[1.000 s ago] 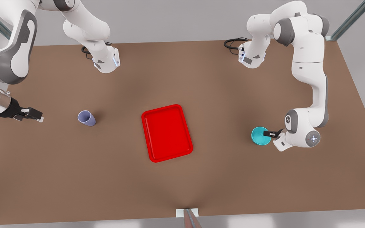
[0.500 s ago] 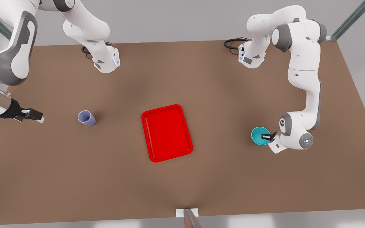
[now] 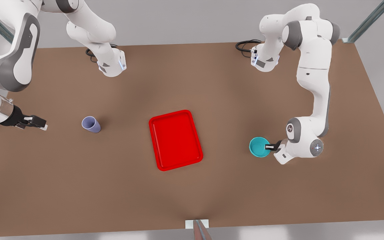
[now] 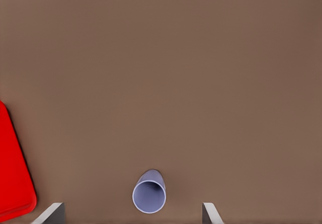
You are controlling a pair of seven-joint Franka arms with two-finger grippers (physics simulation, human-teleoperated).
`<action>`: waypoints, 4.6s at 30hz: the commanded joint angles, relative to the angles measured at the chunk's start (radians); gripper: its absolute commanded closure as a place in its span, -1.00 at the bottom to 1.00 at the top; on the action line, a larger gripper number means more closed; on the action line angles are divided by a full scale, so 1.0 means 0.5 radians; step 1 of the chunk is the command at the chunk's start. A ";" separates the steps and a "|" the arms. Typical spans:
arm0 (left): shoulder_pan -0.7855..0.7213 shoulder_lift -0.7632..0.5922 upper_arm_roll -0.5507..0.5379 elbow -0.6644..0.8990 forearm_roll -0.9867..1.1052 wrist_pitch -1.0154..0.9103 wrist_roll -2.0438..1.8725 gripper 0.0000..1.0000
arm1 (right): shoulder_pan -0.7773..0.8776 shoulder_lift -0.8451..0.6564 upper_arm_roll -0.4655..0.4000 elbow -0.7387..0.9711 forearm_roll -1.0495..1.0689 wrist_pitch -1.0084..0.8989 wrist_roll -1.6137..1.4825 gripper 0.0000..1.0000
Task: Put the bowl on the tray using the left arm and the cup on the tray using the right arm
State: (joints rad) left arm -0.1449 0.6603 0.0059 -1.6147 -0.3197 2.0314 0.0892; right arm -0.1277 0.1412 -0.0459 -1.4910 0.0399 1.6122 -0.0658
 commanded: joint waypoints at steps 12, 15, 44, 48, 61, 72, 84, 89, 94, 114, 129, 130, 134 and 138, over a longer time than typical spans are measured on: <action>-0.821 0.382 -0.015 0.843 -0.318 -0.028 -1.565 0.57 | -0.002 0.000 0.003 0.000 0.000 -0.003 0.000 -1.00; -0.891 0.468 -0.024 0.925 -0.385 0.018 -1.636 0.57 | 0.001 0.003 0.003 0.000 0.000 0.000 0.000 -1.00; 0.017 -0.894 0.105 0.382 0.618 -1.360 -0.095 -1.00 | 0.010 0.144 0.003 -0.258 -0.015 0.273 0.003 -1.00; 0.005 -0.873 0.090 0.376 0.615 -1.443 -0.092 -1.00 | 0.059 -0.117 0.040 -0.662 -0.012 0.353 0.018 -1.00; -0.002 -0.836 0.090 0.327 0.624 -1.418 -0.083 -1.00 | 0.077 -0.200 0.141 -1.095 -0.006 0.454 0.027 -1.00; -0.002 -0.830 0.090 0.327 0.624 -1.418 -0.083 -1.00 | -0.067 -0.123 0.119 -1.258 -0.098 0.755 -0.178 -1.00; -0.002 -0.824 0.090 0.324 0.624 -1.421 -0.086 -1.00 | -0.061 -0.043 0.132 -1.430 -0.074 0.905 -0.356 -1.00; -0.002 -0.824 0.090 0.324 0.624 -1.421 -0.089 -1.00 | -0.140 -0.009 0.122 -1.485 -0.074 0.997 -0.506 -1.00; -0.002 -0.824 0.090 0.318 0.624 -1.421 -0.089 -1.00 | -0.171 0.037 0.126 -1.488 -0.071 1.006 -0.534 -1.00; -0.002 -0.796 0.093 0.318 0.624 -1.418 -0.086 -1.00 | -0.174 0.205 0.126 -1.488 -0.080 1.034 -0.546 -0.93; -0.002 -0.799 0.093 0.318 0.621 -1.418 -0.074 -1.00 | -0.168 0.230 0.126 -1.479 -0.077 1.037 -0.543 0.57; -0.002 -0.790 0.093 0.318 0.621 -1.418 -0.071 -1.00 | -0.168 0.230 0.126 -1.479 -0.077 1.034 -0.543 0.57; -0.002 -0.787 0.096 0.318 0.621 -1.418 -0.071 -1.00 | -0.168 0.227 0.126 -1.476 -0.077 1.012 -0.543 0.57; -0.002 -0.793 0.102 0.324 0.621 -1.418 -0.071 -1.00 | -0.150 0.215 0.138 -1.347 -0.077 0.868 -0.522 0.57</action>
State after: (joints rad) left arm -0.1455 0.2639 0.0567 -1.4527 -0.0093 1.3223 0.0537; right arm -0.2014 0.2484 0.0242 -2.1504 0.0089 2.0321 -0.3274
